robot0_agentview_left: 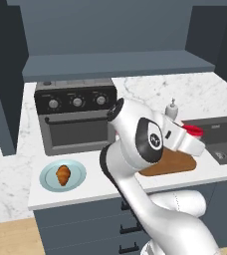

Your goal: From the different types of pastries on the counter, select a croissant and place it on the cutting board. Then retrieve a jar of jam from the cabinet and place it alongside the croissant on the cutting board.

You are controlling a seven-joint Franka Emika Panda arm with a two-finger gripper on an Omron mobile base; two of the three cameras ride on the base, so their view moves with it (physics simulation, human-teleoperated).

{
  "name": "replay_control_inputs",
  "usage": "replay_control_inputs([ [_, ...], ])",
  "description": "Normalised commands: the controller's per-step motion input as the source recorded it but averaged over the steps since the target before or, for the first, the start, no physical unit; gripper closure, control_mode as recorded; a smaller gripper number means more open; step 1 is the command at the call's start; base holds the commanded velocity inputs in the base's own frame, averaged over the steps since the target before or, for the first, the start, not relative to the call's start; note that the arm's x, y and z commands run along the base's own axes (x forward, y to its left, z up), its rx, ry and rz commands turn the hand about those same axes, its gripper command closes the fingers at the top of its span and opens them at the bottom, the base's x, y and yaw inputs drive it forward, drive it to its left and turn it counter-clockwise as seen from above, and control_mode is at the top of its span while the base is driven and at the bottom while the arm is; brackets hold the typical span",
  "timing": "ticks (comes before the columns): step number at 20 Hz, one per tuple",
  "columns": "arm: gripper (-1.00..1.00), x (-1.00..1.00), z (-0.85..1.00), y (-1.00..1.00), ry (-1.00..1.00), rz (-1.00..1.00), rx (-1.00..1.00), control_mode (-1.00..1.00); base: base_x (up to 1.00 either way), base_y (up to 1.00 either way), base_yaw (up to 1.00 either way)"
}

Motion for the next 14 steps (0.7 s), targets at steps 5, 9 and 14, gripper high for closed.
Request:
replay_control_inputs([
  [5,1.00,0.01,0.00,0.00,0.02,0.00,0.00,-1.00,0.00,0.00,0.00],
  [9,1.00,0.10,0.00,0.00,0.30,0.00,0.00,-1.00,0.00,0.00,0.00],
  [14,1.00,0.29,-0.10,0.00,0.39,-0.01,-0.02,-1.00,0.00,0.00,0.00],
])
